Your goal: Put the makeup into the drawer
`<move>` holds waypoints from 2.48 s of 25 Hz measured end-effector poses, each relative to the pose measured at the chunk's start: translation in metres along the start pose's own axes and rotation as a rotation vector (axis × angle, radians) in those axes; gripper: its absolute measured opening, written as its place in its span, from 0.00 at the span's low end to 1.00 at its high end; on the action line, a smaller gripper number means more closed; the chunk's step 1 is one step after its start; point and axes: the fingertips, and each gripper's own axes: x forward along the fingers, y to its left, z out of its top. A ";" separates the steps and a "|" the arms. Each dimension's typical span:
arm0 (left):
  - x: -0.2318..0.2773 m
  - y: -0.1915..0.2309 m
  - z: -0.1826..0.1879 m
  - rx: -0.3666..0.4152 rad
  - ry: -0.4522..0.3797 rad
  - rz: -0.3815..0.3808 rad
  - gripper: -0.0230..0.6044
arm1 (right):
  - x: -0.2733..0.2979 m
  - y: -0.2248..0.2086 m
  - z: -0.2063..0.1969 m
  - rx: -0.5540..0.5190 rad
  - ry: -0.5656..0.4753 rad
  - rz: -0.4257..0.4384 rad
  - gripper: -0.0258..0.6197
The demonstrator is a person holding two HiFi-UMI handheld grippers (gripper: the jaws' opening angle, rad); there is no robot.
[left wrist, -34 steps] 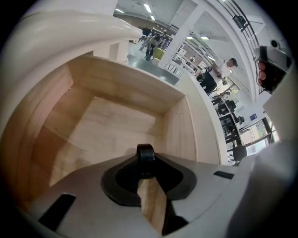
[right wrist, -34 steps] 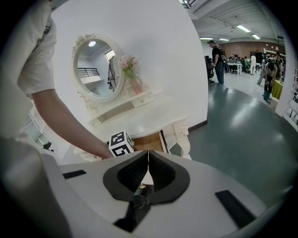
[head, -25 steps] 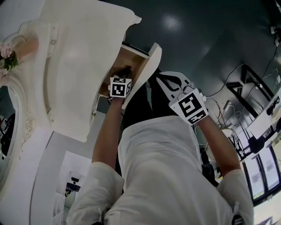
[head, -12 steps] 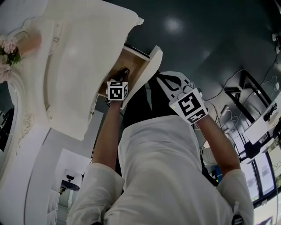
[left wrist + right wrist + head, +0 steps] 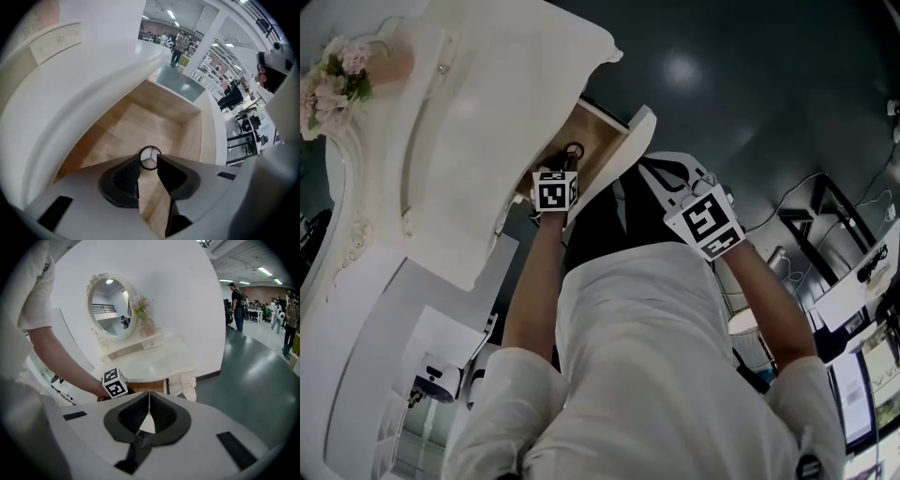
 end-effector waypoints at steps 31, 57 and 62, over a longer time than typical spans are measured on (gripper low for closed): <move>-0.227 -0.029 -0.008 -0.155 -0.604 0.015 0.06 | -0.030 0.102 0.041 -0.299 -0.101 -0.059 0.09; -0.389 -0.072 -0.107 -0.159 -0.944 0.131 0.06 | -0.127 0.187 0.048 -0.465 -0.261 -0.122 0.09; -0.423 -0.086 -0.096 -0.177 -1.014 0.188 0.06 | -0.152 0.183 0.061 -0.485 -0.293 -0.090 0.09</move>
